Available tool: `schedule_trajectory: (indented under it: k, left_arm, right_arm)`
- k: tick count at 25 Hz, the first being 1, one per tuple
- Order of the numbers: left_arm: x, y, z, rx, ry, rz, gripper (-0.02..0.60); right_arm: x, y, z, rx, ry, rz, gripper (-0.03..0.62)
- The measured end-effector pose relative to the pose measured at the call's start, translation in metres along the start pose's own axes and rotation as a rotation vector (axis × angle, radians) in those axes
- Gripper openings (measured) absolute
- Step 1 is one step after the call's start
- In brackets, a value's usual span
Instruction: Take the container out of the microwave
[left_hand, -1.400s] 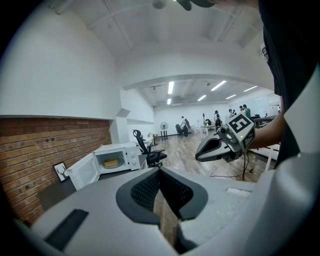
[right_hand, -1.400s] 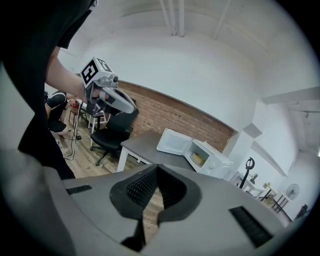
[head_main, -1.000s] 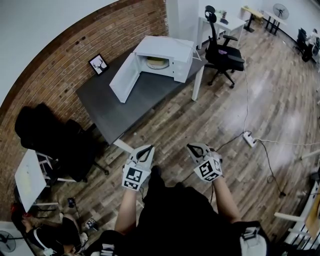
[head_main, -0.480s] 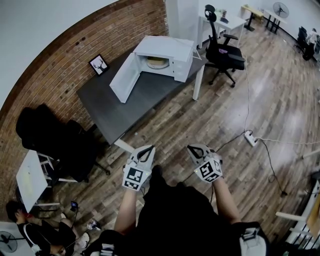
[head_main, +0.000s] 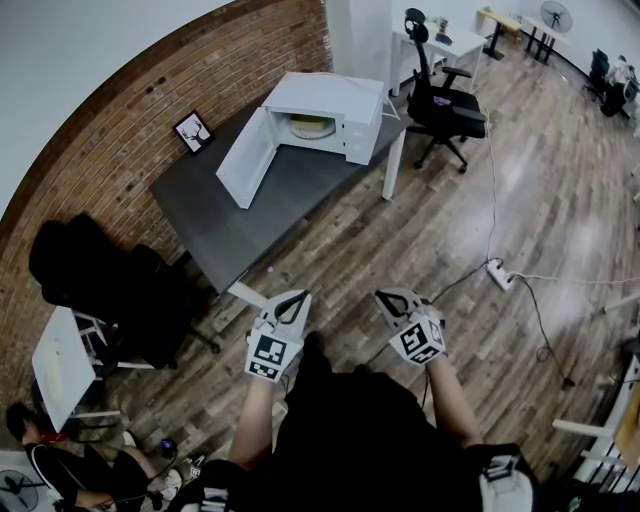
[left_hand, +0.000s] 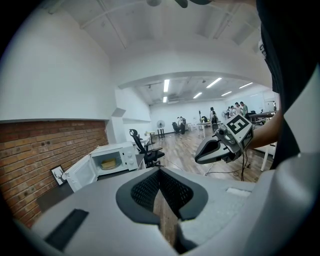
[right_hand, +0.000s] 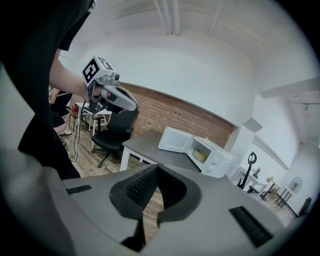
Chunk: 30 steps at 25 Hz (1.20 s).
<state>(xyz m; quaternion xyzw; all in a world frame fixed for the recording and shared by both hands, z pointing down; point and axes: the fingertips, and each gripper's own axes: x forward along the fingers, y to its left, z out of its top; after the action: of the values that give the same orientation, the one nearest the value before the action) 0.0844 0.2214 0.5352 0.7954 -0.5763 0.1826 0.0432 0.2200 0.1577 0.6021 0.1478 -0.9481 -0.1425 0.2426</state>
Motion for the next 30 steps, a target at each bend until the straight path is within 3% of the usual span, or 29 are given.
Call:
schedule_trajectory:
  k: [9, 30]
  left_arm:
    - [0.004, 0.032, -0.003, -0.008, -0.023, -0.007, 0.002]
    - [0.035, 0.132, -0.011, -0.001, -0.039, -0.107, 0.002]
  right_arm:
    - [0.022, -0.004, 0.012, -0.026, 0.024, -0.008, -0.002]
    - [0.109, -0.025, 0.039, -0.023, 0.100, -0.074, -0.002]
